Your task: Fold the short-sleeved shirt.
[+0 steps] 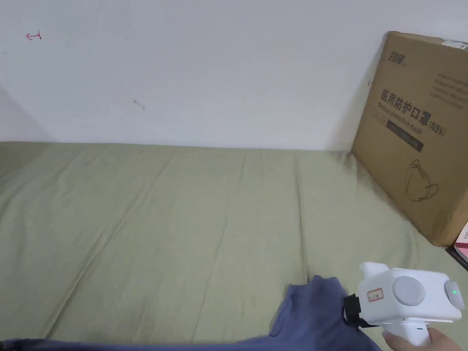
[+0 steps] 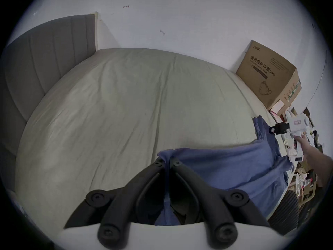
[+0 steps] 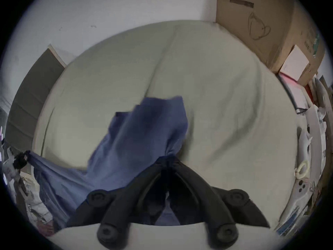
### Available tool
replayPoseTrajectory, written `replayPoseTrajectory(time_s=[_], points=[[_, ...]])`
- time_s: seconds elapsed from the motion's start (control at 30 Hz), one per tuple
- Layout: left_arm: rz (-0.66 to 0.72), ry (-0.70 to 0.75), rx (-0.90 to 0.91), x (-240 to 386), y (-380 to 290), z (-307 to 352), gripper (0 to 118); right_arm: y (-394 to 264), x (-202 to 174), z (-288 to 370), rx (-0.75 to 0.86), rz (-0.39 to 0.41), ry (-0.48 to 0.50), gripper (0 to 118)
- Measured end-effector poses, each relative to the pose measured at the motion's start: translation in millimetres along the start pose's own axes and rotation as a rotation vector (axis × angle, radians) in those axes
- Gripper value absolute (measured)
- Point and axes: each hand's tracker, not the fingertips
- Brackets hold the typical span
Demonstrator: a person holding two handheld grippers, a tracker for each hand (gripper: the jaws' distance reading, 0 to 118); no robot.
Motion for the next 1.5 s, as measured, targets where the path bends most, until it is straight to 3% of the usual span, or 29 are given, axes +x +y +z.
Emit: replayPoseTrajectory(time_s=[0.1,0.37,0.7,0.9,1.23,1.33,1.4,1.43,1.5], points=[[0.057,-0.014,0.034,-5.5,3.3,-1.4,3,2.3,4.4,26.9,0.106,-0.034,-0.008,1],[0.065,-0.033,0.200,-3.7,21.0,19.3,3,3.6,27.3,84.4,0.260,-0.262,0.111,1],[0.028,-0.091,0.137,-10.7,-8.8,64.6,3,-73.3,25.9,155.0,0.278,-0.183,0.122,1],[0.008,-0.123,0.028,-15.6,-58.5,97.4,3,-152.8,25.4,190.2,0.172,-0.114,0.098,1],[-0.031,-0.076,-0.212,-21.7,-127.1,73.8,4,-217.5,32.8,119.5,-0.144,-0.029,-0.006,1],[-0.044,-0.047,-0.211,-19.5,-130.3,71.5,14,-217.1,35.4,114.9,-0.139,-0.052,0.001,2],[-0.081,-0.013,-0.196,-14.9,-127.4,75.6,32,-214.3,29.7,118.4,-0.109,-0.045,-0.007,8],[-0.089,-0.001,-0.179,-11.9,-124.7,78.5,40,-212.6,28.8,123.5,-0.081,-0.031,-0.013,20],[-0.089,0.004,-0.138,-6.0,-117.2,87.7,62,-209.4,21.1,133.5,-0.012,0.010,-0.038,81]])
